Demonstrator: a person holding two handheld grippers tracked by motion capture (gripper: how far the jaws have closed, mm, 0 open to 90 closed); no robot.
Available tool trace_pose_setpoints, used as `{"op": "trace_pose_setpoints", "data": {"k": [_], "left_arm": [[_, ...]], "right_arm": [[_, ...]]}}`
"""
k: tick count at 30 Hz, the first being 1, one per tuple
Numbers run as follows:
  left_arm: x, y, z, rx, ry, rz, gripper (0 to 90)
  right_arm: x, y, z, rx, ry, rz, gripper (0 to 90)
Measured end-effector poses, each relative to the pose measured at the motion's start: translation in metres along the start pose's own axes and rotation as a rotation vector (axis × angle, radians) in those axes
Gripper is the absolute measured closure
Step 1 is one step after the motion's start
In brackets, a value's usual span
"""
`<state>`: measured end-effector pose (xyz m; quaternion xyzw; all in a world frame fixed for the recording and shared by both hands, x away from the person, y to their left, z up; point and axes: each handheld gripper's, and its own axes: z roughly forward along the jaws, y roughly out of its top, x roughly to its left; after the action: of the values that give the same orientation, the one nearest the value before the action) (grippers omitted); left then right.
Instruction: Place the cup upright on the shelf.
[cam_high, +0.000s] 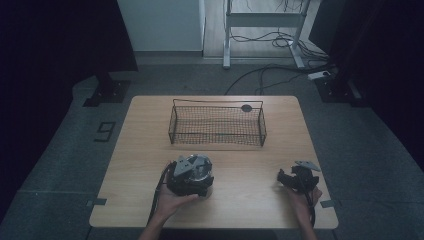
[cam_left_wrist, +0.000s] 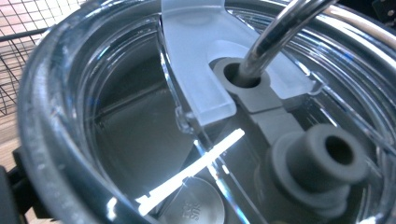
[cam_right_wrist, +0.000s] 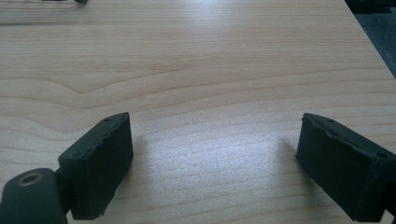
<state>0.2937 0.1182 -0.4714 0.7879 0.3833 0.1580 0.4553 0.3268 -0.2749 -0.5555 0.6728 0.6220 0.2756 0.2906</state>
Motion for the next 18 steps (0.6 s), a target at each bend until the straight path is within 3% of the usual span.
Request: {"op": "trace_pose_setpoints", "data": {"k": [6, 18], "left_arm": [[-0.0025, -0.0019, -0.0003, -0.023, 0.021, 0.014, 1.9], [-0.0013, -0.0022, -0.0016, -0.029, 0.013, 0.021, 2.5]], "right_arm": [[-0.0001, 0.0000, 0.0000, -0.001, 0.000, 0.001, 10.6], [-0.0002, 0.0000, -0.0002, -0.001, -0.001, 0.002, 11.2]]}}
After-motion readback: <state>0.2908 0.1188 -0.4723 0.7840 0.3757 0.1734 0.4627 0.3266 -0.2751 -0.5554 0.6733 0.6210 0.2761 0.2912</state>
